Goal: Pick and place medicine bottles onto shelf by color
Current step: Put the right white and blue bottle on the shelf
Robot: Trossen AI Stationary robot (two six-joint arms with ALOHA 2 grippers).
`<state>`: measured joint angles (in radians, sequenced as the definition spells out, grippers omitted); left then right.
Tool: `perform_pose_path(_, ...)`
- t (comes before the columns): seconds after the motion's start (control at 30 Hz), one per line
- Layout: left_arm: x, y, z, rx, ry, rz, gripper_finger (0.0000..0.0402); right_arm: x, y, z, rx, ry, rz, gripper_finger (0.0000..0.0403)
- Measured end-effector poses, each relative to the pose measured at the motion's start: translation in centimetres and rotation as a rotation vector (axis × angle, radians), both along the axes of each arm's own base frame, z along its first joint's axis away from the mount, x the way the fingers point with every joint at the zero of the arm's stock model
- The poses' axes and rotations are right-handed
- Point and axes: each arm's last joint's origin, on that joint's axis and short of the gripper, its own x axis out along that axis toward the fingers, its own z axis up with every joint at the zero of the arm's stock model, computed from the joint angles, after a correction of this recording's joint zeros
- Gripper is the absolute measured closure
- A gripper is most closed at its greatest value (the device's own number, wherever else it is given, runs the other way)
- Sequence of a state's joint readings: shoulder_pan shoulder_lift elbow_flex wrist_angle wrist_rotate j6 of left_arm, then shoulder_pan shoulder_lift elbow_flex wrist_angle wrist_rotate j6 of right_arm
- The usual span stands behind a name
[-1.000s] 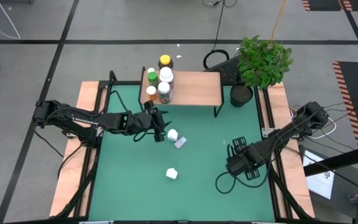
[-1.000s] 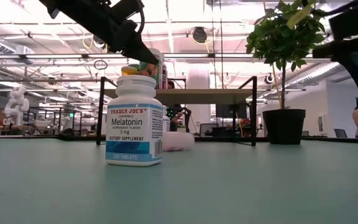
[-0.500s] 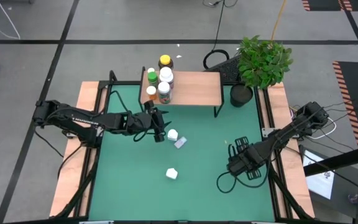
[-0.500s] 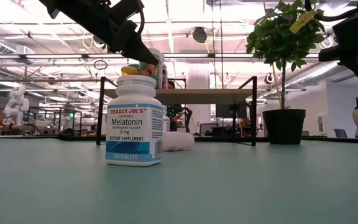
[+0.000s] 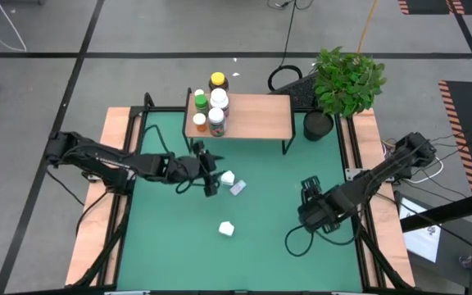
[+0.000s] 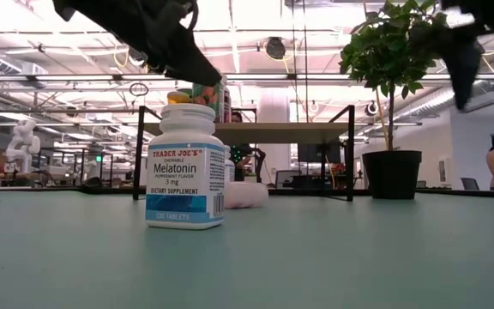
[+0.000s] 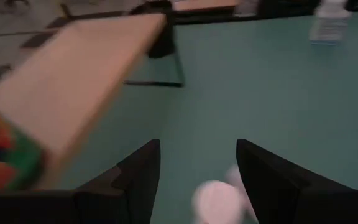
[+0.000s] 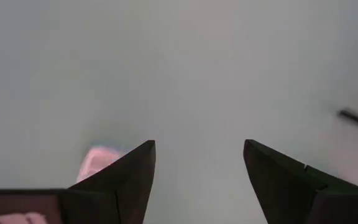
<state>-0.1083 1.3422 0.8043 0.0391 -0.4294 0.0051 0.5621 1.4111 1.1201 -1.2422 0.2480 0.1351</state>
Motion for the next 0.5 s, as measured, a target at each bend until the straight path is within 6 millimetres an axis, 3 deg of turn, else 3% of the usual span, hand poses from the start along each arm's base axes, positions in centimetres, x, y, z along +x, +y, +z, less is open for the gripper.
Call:
perform_pose_path(0.13, 0.7, -2.9, -0.5, -0.026, -0.054, -0.077, 0.019, -0.7, -0.4, 2.2, 0.078, -0.145, -0.023, 0.0165)
perform_pose_path(0.27, 2.1, -5.5, -0.4, -0.035, -0.194, -0.128, 0.019, -2.7, -1.1, 4.4, 0.185, -0.226, -0.07, 0.0165)
perform_pose_path(0.5, 6.0, -9.4, -1.8, -0.095, -0.22, -0.14, 0.019, -6.0, -2.0, 6.0, 0.28, -0.224, 0.009, 0.0165)
